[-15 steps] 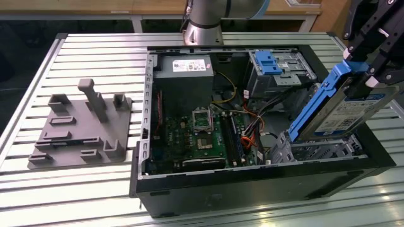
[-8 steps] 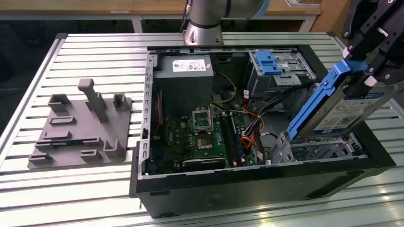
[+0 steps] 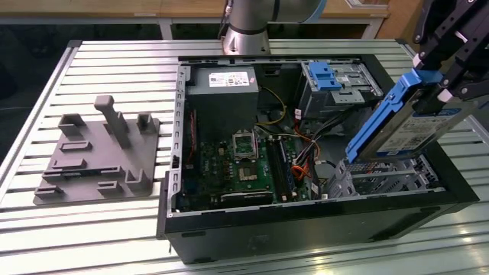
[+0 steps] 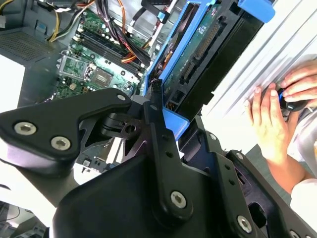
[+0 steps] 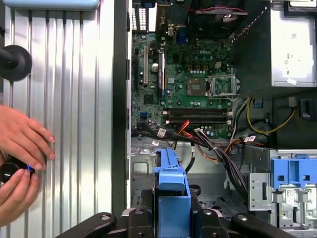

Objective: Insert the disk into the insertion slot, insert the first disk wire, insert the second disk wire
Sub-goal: 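Insert the disk into the insertion slot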

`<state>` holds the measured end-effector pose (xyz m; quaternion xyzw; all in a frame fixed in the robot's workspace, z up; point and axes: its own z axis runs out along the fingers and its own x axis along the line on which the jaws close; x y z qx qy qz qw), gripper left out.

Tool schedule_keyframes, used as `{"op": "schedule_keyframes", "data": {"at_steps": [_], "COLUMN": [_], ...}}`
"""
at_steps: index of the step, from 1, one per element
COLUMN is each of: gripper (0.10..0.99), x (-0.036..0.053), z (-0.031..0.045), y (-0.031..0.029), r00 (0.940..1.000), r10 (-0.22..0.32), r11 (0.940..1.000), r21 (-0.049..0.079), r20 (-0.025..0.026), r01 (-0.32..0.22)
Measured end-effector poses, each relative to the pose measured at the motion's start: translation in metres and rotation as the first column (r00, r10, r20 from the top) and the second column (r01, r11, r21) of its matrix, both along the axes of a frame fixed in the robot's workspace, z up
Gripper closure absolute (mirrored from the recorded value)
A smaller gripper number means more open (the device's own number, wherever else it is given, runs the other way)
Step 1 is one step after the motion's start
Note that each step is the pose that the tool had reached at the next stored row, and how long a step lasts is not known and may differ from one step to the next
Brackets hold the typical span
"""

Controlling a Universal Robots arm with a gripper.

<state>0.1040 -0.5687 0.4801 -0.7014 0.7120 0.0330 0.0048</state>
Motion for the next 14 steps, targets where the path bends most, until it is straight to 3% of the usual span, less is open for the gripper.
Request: {"op": "schedule_keyframes", "data": {"at_steps": [10,14], "gripper": [0.725,0.725], "x": [0.0002,0.0061], "z": [-0.0001,-0.0005], "y": [-0.0002,-0.0002], "r00": [1.0,1.0], "r10": [0.001,0.001], "r11": [1.0,1.0], "r21": [0.005,0.005], "r20": [0.0001,0.0001], "r01": [-0.001,-0.001]}}
